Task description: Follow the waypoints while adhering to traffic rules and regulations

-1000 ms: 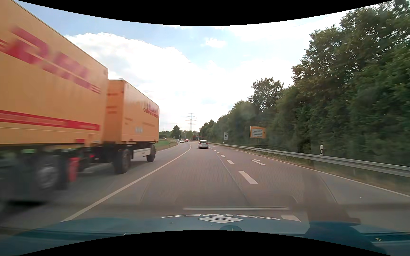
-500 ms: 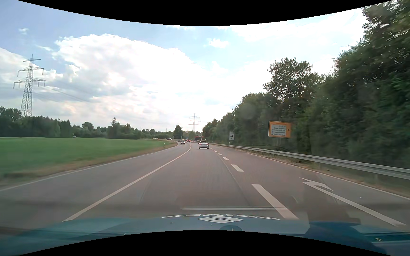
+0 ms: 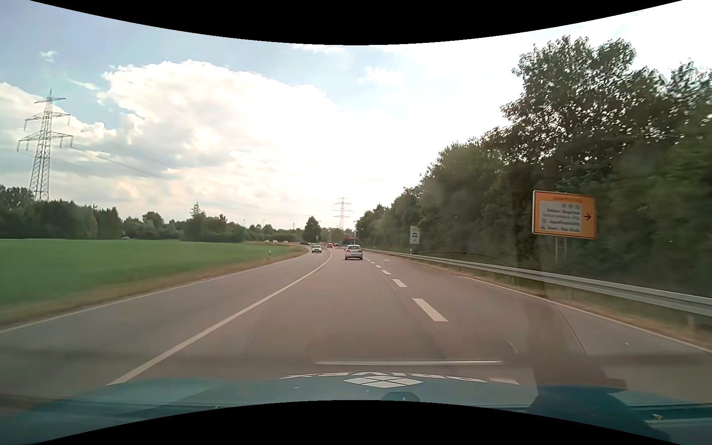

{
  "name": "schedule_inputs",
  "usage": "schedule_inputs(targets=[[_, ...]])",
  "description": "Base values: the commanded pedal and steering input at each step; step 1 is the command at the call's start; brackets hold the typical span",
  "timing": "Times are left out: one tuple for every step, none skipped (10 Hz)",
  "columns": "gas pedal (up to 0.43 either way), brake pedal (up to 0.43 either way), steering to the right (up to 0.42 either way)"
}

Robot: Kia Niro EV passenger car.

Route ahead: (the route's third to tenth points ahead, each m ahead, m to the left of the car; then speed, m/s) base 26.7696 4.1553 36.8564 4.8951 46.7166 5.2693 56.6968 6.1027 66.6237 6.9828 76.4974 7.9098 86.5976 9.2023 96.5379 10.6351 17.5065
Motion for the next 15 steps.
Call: schedule_inputs(targets=[[0.087, 0.000, -0.009], [0.079, 0.000, -0.009], [0.079, 0.000, -0.009], [0.079, 0.000, -0.010], [0.067, 0.000, -0.010], [0.067, 0.000, -0.011], [0.067, 0.000, -0.011], [0.067, 0.000, -0.011], [0.067, 0.000, -0.011], [0.067, 0.000, -0.012], [0.079, 0.000, -0.012], [0.087, 0.000, -0.011], [0.087, 0.000, -0.011], [0.087, 0.000, -0.010], [0.087, 0.000, -0.010]])
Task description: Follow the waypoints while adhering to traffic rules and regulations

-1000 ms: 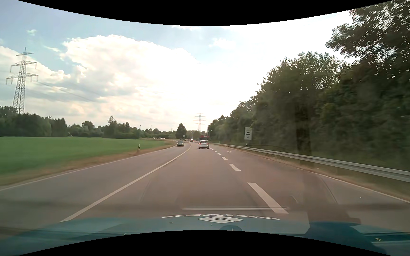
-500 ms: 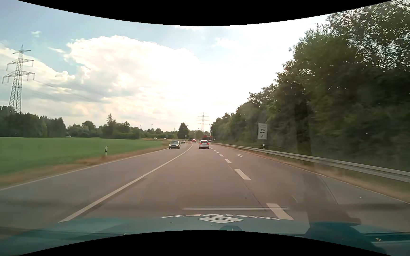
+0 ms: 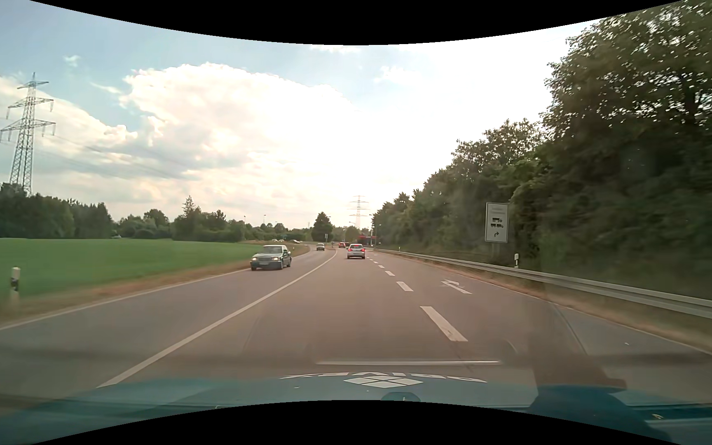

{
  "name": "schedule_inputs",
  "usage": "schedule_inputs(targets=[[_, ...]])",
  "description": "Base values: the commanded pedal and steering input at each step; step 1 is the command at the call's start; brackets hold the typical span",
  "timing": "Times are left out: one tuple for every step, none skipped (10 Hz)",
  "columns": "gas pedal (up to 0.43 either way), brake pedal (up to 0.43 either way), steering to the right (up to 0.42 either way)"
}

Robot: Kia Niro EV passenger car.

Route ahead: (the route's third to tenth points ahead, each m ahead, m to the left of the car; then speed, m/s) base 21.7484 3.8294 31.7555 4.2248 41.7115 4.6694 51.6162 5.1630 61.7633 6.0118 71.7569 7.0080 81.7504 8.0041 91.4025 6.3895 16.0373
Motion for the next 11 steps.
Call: schedule_inputs(targets=[[0.087, 0.000, -0.010], [0.087, 0.000, -0.010], [0.087, 0.000, -0.008], [0.087, 0.000, -0.007], [0.087, 0.000, -0.007], [0.087, 0.000, -0.008], [0.087, 0.000, -0.008], [0.087, 0.000, -0.008], [0.087, 0.000, -0.008], [0.087, 0.000, -0.009], [0.087, 0.000, -0.010]])
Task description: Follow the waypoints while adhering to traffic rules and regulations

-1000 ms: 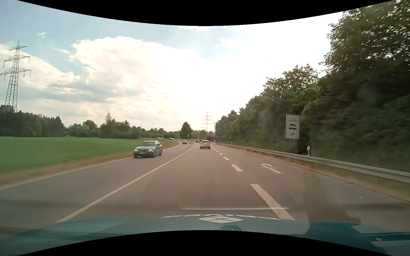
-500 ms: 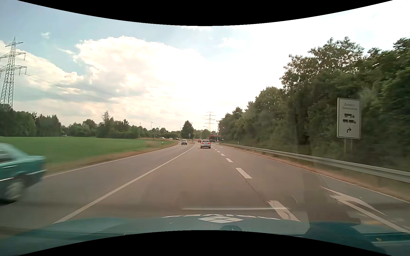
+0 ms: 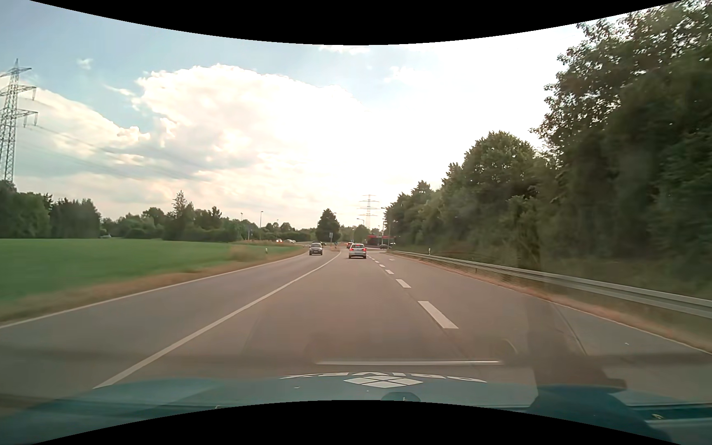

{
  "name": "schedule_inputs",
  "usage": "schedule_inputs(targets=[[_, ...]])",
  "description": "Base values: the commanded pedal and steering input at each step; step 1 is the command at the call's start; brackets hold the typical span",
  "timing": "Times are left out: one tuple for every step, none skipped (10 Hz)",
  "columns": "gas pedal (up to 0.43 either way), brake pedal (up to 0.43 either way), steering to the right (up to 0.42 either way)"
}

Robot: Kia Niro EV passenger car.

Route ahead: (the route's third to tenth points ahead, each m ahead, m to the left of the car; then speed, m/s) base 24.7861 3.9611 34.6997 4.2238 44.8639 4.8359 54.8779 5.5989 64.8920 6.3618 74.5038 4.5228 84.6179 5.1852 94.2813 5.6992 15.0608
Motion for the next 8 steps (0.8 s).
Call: schedule_inputs(targets=[[0.087, 0.000, -0.010], [0.087, 0.000, -0.009], [0.087, 0.000, -0.008], [0.087, 0.000, -0.007], [0.087, 0.000, -0.008], [0.087, 0.000, -0.009], [0.087, 0.000, -0.009], [0.067, 0.000, -0.009]])
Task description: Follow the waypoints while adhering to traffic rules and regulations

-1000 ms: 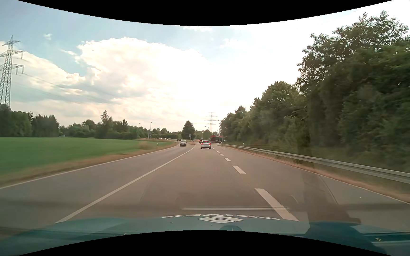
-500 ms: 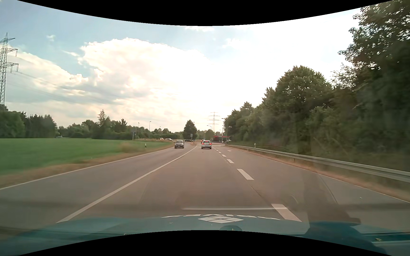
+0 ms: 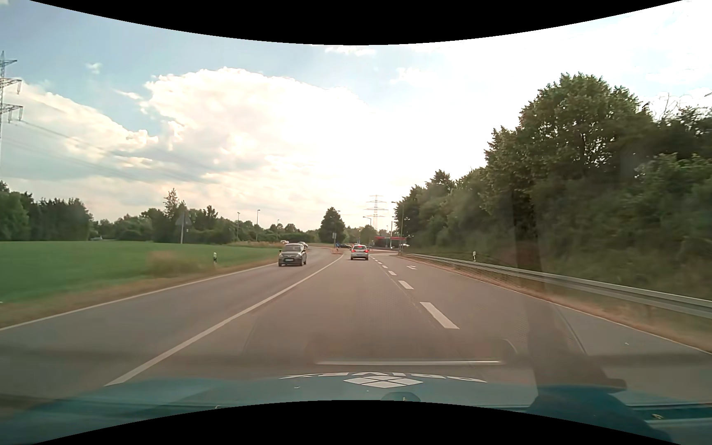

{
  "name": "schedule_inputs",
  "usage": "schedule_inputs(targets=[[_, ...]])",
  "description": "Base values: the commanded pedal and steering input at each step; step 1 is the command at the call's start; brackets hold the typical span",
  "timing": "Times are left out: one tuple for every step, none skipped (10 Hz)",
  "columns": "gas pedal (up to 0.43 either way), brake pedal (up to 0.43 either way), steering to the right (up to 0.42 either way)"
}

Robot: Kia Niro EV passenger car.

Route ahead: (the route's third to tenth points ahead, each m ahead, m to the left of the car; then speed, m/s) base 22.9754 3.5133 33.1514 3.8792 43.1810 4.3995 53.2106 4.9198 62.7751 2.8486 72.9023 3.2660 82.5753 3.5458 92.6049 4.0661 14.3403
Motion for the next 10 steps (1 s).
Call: schedule_inputs(targets=[[0.059, 0.000, -0.008], [0.059, 0.000, -0.008], [0.059, 0.000, -0.008], [0.059, 0.000, -0.007], [0.059, 0.000, -0.007], [0.059, 0.000, -0.007], [0.059, 0.000, -0.007], [0.059, 0.000, -0.006], [0.059, 0.000, -0.006], [0.059, 0.000, -0.006]])
